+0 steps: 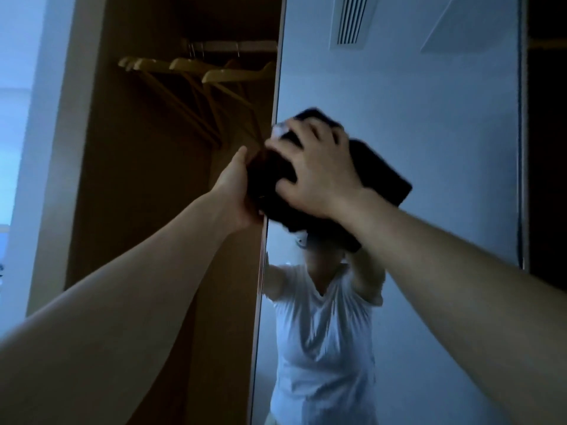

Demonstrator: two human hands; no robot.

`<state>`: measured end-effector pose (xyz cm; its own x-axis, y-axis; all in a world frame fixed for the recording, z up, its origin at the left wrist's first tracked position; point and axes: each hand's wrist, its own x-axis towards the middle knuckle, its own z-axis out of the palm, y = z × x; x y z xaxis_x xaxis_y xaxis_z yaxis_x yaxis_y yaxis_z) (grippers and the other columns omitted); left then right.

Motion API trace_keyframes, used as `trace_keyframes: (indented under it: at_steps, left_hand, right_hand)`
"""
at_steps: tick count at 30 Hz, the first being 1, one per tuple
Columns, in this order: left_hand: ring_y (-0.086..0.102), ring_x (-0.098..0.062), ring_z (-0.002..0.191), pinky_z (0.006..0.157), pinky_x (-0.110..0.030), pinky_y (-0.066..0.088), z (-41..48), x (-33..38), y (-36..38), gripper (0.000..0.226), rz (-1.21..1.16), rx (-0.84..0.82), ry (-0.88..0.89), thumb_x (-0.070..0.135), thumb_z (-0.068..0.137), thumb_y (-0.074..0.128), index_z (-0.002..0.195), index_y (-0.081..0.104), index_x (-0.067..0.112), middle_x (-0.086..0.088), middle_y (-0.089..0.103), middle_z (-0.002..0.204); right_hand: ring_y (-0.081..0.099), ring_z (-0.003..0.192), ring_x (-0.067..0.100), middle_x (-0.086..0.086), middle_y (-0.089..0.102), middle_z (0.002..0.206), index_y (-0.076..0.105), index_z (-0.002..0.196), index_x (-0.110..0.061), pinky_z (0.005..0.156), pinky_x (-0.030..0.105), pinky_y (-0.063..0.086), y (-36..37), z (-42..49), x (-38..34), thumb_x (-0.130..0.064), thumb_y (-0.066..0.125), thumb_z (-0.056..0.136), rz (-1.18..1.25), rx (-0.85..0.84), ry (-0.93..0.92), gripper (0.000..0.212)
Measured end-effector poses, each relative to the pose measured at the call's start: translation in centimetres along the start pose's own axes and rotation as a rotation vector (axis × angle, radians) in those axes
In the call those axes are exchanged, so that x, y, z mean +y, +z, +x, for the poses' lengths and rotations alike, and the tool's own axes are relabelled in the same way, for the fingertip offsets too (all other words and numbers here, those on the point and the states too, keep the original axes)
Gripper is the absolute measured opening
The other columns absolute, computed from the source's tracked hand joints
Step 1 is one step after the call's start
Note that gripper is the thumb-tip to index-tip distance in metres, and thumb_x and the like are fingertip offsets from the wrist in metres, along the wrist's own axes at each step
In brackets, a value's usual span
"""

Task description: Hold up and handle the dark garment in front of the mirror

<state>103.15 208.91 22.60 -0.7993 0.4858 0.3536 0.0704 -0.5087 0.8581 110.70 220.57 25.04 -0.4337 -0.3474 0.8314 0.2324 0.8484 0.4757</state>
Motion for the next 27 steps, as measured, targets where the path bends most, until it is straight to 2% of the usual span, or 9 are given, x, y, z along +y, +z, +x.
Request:
trace_keyframes:
  at_steps: [4, 6, 8, 12, 16, 18, 20, 22, 27]
  left_hand:
    - [0.061, -0.022, 0.091, 0.075, -0.031, 0.046, -0.2, -0.2, 0.3, 0.054, 0.091, -0.022, 0.026, 0.055, 0.096, 0.034, 0.105, 0.063, 0.011, -0.007, 0.068, 0.102]
    - [0.060, -0.003, 0.071, 0.064, -0.019, 0.047, 0.2, -0.6, 0.4, 0.033, 0.080, -0.086, 0.068, 0.034, 0.103, 0.033, 0.089, 0.056, 0.016, 0.011, 0.068, 0.076]
    - [0.057, 0.006, 0.051, 0.050, -0.011, 0.045, 0.2, -0.9, 0.6, 0.032, 0.088, -0.056, 0.120, 0.023, 0.105, 0.028, 0.080, 0.048, 0.021, 0.018, 0.062, 0.053]
    - [0.064, -0.020, 0.083, 0.065, -0.030, 0.047, 0.0, -0.6, 0.4, 0.043, 0.062, -0.050, 0.050, 0.048, 0.098, 0.037, 0.100, 0.063, 0.013, -0.007, 0.068, 0.092]
    - [0.050, -0.013, 0.045, 0.053, -0.026, 0.038, 0.2, -0.9, -0.1, 0.045, 0.077, 0.022, 0.045, 0.050, 0.097, 0.036, 0.074, 0.053, 0.016, 0.002, 0.051, 0.056]
    - [0.055, -0.014, 0.044, 0.048, -0.023, 0.041, -0.5, -0.6, 0.3, 0.042, 0.059, 0.001, 0.043, 0.049, 0.098, 0.037, 0.083, 0.059, 0.016, 0.001, 0.058, 0.059]
    - [0.061, -0.018, 0.059, 0.052, -0.025, 0.045, -0.9, -0.5, 0.6, 0.041, 0.024, -0.002, 0.019, 0.047, 0.098, 0.039, 0.091, 0.063, 0.014, -0.005, 0.064, 0.074]
    - [0.057, -0.020, 0.066, 0.058, -0.028, 0.043, -0.8, -0.5, 0.9, 0.043, 0.055, 0.021, 0.035, 0.046, 0.098, 0.039, 0.082, 0.059, 0.012, -0.006, 0.061, 0.077]
    - [0.056, -0.016, 0.071, 0.064, -0.027, 0.042, -0.3, -0.8, 1.1, 0.036, 0.114, 0.071, 0.065, 0.039, 0.099, 0.038, 0.086, 0.060, 0.013, -0.003, 0.061, 0.081]
  right_hand:
    - [0.040, 0.125, 0.033, 0.006, 0.051, 0.133, 0.060, 0.124, -0.025, 0.100, 0.050, 0.027, 3.0, -9.2, -3.1, -0.045, 0.054, 0.063, 0.099, -0.019, -0.233, 0.065]
    - [0.038, 0.127, 0.029, 0.004, 0.050, 0.135, 0.060, 0.124, -0.028, 0.103, 0.049, 0.022, 3.5, -11.2, -3.1, -0.047, 0.054, 0.065, 0.119, -0.068, -0.367, 0.062]
    - [0.038, 0.125, 0.028, 0.005, 0.052, 0.133, 0.060, 0.124, -0.029, 0.101, 0.046, 0.022, 3.2, -10.0, -2.1, -0.048, 0.049, 0.065, 0.120, -0.062, -0.410, 0.063]
    - [0.036, 0.129, 0.035, 0.008, 0.045, 0.138, 0.053, 0.131, -0.030, 0.102, 0.054, 0.026, 0.8, -2.7, 1.4, -0.053, 0.039, 0.066, 0.064, -0.010, -0.168, 0.070]
    - [0.024, 0.135, 0.031, 0.004, 0.034, 0.145, 0.043, 0.136, -0.035, 0.107, 0.051, 0.016, -1.4, 2.3, 3.1, -0.049, 0.039, 0.071, 0.041, -0.027, 0.018, 0.066]
    - [0.030, 0.131, 0.033, 0.006, 0.039, 0.143, 0.048, 0.134, -0.030, 0.104, 0.052, 0.021, -0.3, 1.0, 1.9, -0.048, 0.039, 0.070, 0.024, 0.042, 0.040, 0.067]
    - [0.040, 0.124, 0.036, 0.010, 0.049, 0.135, 0.056, 0.129, -0.024, 0.098, 0.052, 0.029, 1.6, -2.8, -0.4, -0.047, 0.041, 0.065, 0.067, 0.083, -0.053, 0.069]
    - [0.044, 0.121, 0.034, 0.009, 0.054, 0.130, 0.061, 0.124, -0.022, 0.097, 0.050, 0.031, 3.0, -7.4, -2.5, -0.044, 0.050, 0.063, 0.135, 0.053, -0.193, 0.065]
    - [0.039, 0.125, 0.028, 0.005, 0.052, 0.134, 0.060, 0.125, -0.028, 0.105, 0.045, 0.019, 3.6, -10.1, -1.8, -0.043, 0.062, 0.067, 0.164, -0.080, -0.510, 0.060]
